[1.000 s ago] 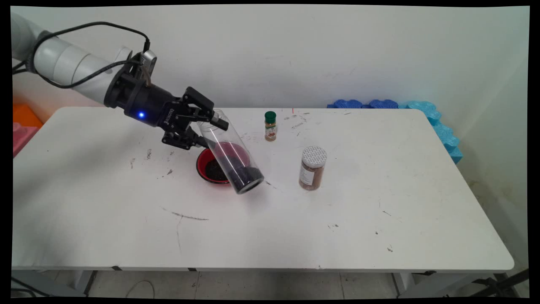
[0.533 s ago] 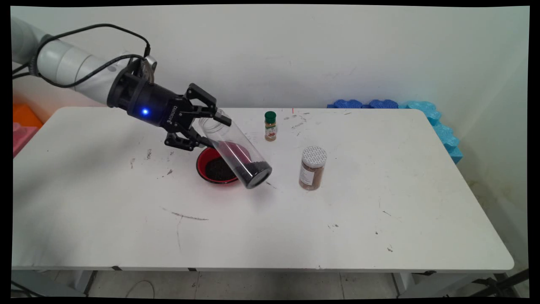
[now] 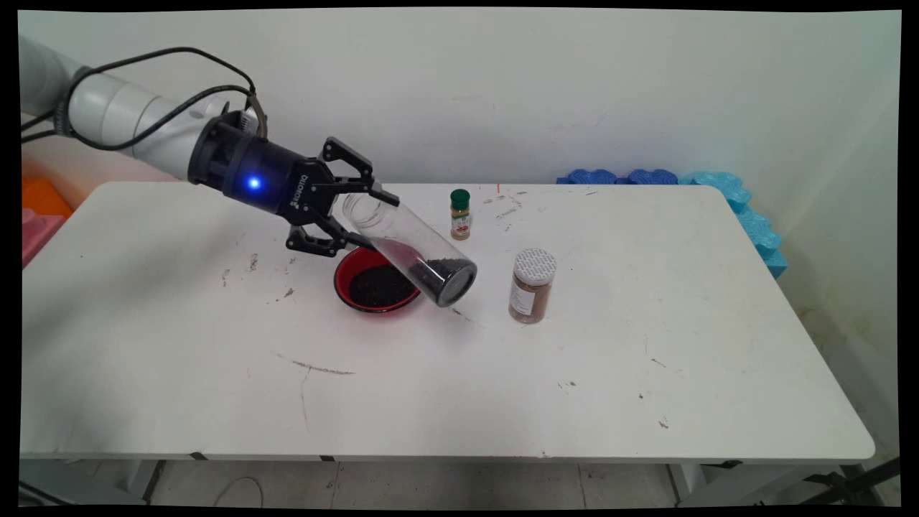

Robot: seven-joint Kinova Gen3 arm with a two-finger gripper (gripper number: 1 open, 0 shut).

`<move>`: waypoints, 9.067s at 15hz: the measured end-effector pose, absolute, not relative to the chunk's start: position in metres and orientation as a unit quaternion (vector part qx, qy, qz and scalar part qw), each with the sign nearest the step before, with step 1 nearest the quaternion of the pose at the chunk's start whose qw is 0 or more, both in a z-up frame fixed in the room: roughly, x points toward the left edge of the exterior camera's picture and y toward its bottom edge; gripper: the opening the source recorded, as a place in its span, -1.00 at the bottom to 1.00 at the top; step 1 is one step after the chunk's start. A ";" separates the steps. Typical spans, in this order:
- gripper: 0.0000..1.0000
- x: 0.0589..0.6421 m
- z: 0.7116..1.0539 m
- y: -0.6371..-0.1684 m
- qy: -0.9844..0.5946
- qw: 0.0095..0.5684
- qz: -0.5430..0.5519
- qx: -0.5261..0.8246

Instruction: Pour the black seasoning powder in the red bowl

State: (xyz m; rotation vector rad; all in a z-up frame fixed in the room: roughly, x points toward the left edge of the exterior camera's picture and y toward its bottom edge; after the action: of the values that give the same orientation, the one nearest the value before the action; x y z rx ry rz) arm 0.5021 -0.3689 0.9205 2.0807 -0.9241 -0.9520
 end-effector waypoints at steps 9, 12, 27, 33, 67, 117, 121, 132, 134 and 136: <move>-1.00 0.503 0.915 -0.372 -0.282 0.319 -0.396 0.813; -1.00 0.503 0.914 -0.373 -0.262 0.315 -0.406 0.817; -1.00 0.505 0.901 -0.374 -0.179 0.290 -0.443 0.829; -1.00 0.500 0.892 -0.375 -0.143 0.280 -0.459 0.831; -1.00 0.496 0.861 -0.389 -0.035 0.260 -0.490 0.831; -1.00 0.514 0.866 -0.384 0.041 0.235 -0.531 0.813; -1.00 0.512 0.867 -0.384 0.042 0.237 -0.537 0.809; -1.00 0.508 0.874 -0.387 0.059 0.239 -0.559 0.792; -1.00 0.508 0.875 -0.387 0.062 0.238 -0.562 0.789; -1.00 0.508 0.875 -0.388 0.065 0.238 -0.565 0.787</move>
State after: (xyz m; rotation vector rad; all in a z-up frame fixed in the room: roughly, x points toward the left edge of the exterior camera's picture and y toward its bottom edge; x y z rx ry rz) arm 0.5081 -0.3878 0.8754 2.1568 0.1788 -1.5486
